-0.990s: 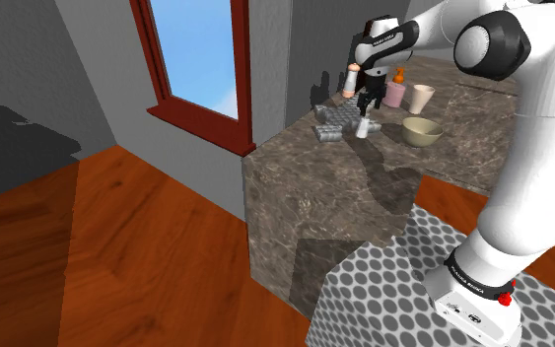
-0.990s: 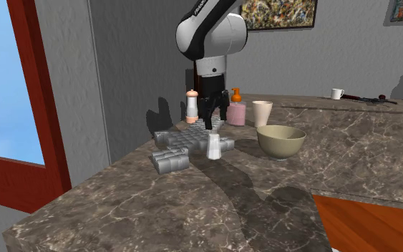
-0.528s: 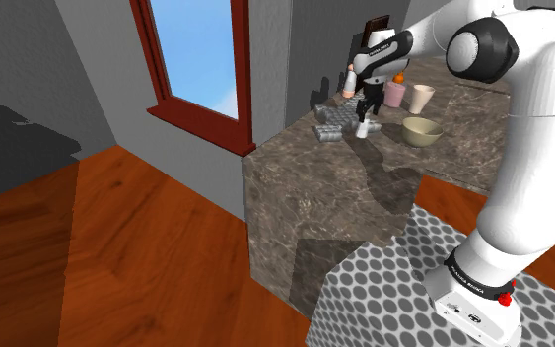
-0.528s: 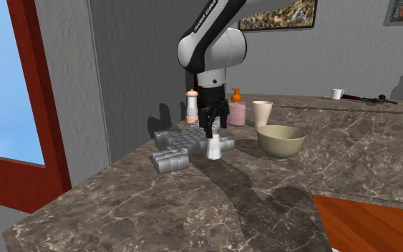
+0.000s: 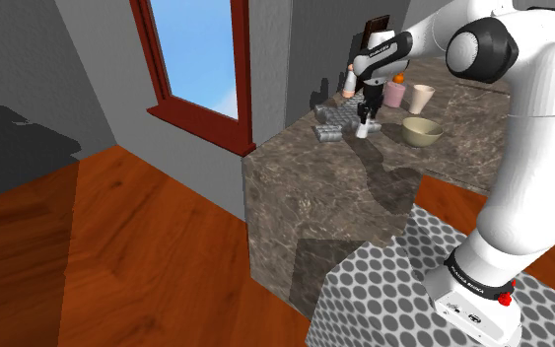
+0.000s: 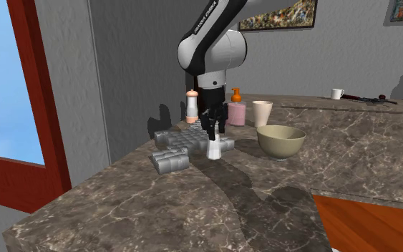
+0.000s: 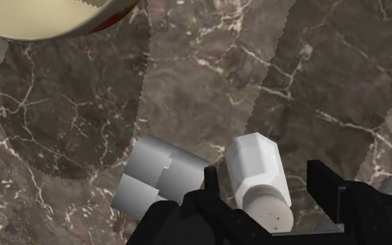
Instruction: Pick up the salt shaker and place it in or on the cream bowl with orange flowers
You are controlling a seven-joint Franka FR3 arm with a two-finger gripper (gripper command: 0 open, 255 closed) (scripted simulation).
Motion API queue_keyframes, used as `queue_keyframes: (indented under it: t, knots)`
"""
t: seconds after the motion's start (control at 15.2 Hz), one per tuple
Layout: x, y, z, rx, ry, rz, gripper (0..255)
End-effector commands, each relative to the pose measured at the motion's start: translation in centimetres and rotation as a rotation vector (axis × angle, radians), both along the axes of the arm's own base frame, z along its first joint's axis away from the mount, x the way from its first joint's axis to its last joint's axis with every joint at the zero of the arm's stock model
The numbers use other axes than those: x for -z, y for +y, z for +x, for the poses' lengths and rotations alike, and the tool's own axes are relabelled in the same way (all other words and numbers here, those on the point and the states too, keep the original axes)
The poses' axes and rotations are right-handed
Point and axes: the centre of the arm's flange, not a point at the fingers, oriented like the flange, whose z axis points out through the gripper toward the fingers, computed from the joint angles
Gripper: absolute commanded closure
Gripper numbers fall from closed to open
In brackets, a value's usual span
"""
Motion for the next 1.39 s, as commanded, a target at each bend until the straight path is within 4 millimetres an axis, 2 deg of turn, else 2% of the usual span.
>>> queue_keyframes:
  t: [0.0,0.53,1.32]
  knots:
    - [0.0,0.0,0.0,0.000,0.000,0.000,255]
    - [0.0,0.0,0.0,0.000,0.000,0.000,255]
    - [-6.3,0.0,0.0,0.000,0.000,0.000,255]
